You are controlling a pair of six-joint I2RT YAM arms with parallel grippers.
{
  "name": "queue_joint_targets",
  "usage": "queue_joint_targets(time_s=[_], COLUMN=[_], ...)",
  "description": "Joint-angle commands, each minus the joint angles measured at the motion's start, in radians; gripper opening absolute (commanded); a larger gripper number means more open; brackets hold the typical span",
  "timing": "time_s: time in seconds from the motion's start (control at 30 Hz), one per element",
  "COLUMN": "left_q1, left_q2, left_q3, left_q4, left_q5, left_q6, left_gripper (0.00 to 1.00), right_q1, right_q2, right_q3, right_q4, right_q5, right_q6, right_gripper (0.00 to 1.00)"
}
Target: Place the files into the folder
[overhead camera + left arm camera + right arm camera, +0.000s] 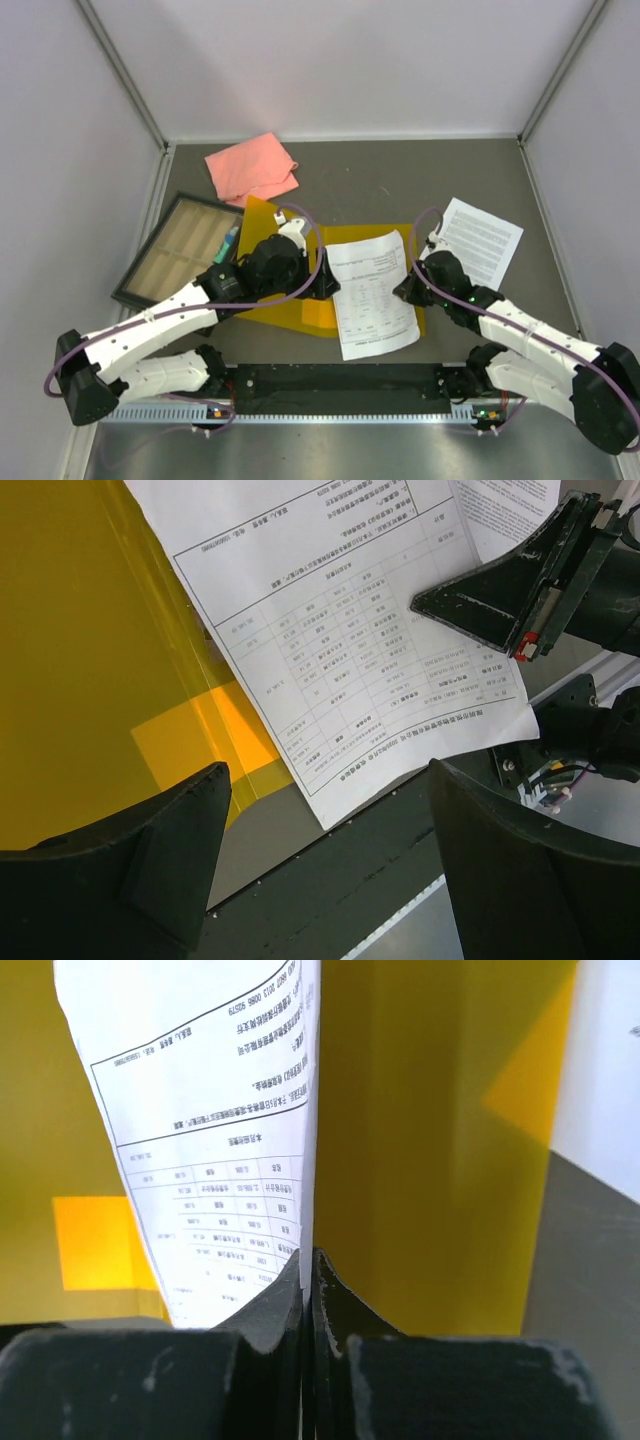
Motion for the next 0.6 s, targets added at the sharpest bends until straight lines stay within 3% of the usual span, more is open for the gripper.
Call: queue_joint_targets(time_s=[0.0, 0.57], left_q1=[0.001, 0.001], left_q2=[0.001, 0.082], left_q3=[-0.025, -0.007], left_q4=[0.095, 0.184], left_q5=[0.017, 0.052], left_q6=[-0.027, -0.022], left_gripper=[0.84, 0.84], right_q1=[-0.009, -0.012], right_q2=[-0.033, 0.082], right_q3=[0.0, 0.024], right_q4=[0.048, 0.125], right_q5=[0.136, 0.195], right_q6=[-0.035, -0.018], right_gripper=[0.0, 0.0])
